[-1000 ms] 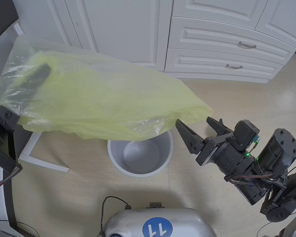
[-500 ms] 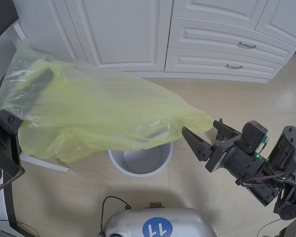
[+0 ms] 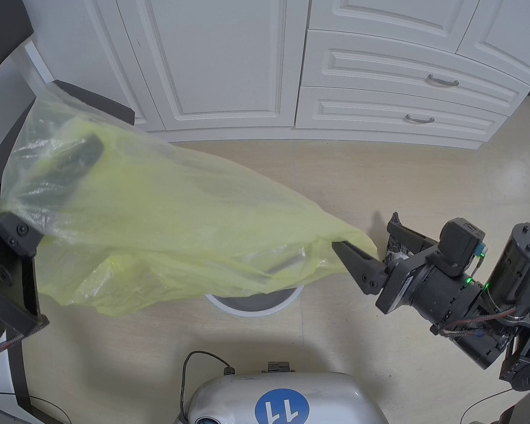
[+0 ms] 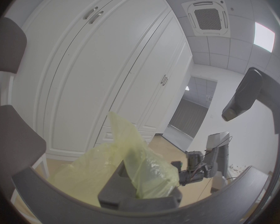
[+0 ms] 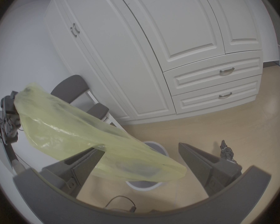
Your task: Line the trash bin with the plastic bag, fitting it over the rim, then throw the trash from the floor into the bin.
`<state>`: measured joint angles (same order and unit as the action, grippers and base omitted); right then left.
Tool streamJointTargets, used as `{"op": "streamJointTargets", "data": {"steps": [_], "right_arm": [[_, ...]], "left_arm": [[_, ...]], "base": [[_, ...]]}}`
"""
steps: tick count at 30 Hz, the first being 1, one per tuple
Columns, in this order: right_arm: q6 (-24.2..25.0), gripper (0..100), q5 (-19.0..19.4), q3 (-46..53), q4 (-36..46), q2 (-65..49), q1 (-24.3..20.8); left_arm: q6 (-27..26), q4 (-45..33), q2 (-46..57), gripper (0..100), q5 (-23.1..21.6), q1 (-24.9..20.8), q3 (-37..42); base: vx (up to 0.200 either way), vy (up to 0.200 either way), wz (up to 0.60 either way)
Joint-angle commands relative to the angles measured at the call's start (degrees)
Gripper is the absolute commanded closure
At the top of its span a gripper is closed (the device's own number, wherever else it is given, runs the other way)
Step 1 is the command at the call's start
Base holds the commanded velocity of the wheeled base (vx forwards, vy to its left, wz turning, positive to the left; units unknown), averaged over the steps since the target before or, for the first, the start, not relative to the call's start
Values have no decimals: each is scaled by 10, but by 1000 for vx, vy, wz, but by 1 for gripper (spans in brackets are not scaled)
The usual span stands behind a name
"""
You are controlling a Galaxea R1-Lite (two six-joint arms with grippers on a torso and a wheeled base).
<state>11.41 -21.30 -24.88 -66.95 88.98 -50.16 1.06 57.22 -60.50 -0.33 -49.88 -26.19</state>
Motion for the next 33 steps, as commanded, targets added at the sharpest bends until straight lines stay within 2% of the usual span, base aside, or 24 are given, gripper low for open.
{"op": "streamJointTargets", "data": {"steps": [1,10,27,33], "right_arm": [[1,0,4,2,41,-4,0],[11,0,12,10,72,8,-1],[0,0,16,14,76,-52,9],[-27,0,16,12,137,-92,27]], "left_arm": [[20,9,5,100,-19,-13,1],[33,56,15,100,-61,-14,17],[32,58,16,100,-63,-13,24],[32,58,16,100,-63,-13,25]], "base": [[0,0,0],[0,0,0],[0,0,0],[0,0,0]]}}
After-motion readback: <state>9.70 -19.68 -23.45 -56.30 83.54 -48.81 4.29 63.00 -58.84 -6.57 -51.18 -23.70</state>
